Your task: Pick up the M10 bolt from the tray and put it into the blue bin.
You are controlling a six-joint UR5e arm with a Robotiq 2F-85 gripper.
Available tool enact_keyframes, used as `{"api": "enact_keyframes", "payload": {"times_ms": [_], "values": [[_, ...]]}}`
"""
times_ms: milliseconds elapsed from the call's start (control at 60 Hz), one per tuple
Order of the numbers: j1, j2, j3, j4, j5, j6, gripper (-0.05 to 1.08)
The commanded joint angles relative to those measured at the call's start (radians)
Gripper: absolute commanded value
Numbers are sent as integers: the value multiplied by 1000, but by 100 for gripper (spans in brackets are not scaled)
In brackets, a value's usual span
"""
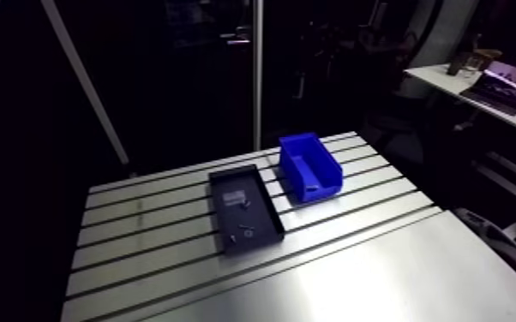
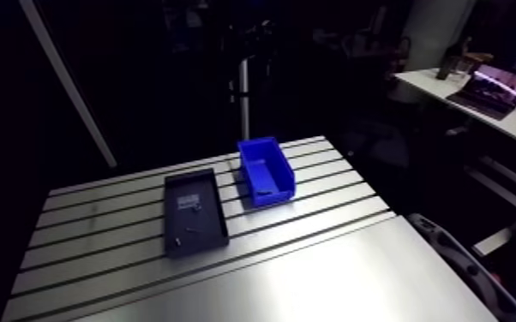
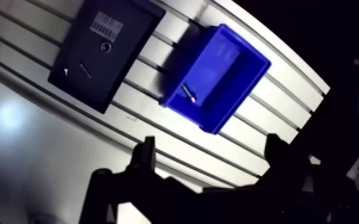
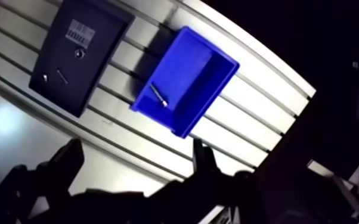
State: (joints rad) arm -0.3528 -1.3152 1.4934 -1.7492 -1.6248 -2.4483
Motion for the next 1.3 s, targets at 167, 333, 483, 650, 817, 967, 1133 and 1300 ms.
{"api": "enact_keyframes", "payload": {"times_ms": [167,333,483,650,817,967,1133,1300], "values": [[126,-49,-32,194,35,808,0],[153,-43,-58,204,64,830,0],[153,-39,-89,205,58,831,0],[150,-41,-119,210,59,829,0],[150,-49,-117,211,58,823,0],[152,-55,-112,211,59,822,0],[153,-63,-103,211,59,820,0],[153,-68,-98,211,59,820,0]]}}
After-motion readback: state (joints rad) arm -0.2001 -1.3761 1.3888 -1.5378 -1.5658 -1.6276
